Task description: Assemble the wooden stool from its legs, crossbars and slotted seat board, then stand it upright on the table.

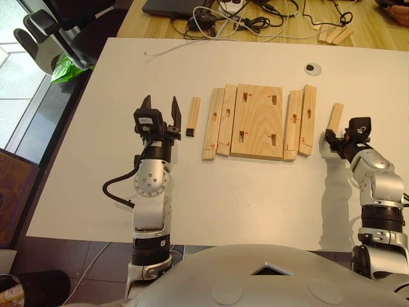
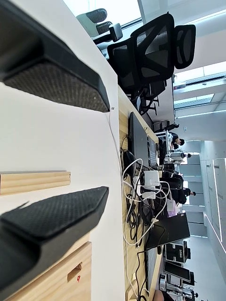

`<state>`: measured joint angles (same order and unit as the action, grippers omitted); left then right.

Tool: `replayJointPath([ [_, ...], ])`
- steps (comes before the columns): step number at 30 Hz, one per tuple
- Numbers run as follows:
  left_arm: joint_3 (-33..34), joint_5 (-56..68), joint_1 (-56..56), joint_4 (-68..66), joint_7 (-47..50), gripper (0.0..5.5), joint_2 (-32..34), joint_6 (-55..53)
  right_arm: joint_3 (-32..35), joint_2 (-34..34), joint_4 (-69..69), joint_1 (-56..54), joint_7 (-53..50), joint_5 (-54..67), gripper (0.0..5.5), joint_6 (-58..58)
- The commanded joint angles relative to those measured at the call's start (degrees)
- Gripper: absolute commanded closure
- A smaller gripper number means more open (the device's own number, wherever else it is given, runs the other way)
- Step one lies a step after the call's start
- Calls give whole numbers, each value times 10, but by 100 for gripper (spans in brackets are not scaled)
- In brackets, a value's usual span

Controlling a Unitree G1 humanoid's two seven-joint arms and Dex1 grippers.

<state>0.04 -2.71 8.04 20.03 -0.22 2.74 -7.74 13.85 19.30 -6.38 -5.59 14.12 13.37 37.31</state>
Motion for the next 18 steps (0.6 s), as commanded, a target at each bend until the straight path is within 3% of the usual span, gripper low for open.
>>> replayJointPath([
  [1,1,1,-3,1,2,257,-1,0,54,-60,37,-3,-25,79,242,87],
  [12,1,-2,0,5,3,257,-5,-1,-39,-31,75,38,-60,-22,242,36],
  [18,1,-1,1,8,3,257,-5,-2,-36,-41,58,45,-57,-23,260,27],
])
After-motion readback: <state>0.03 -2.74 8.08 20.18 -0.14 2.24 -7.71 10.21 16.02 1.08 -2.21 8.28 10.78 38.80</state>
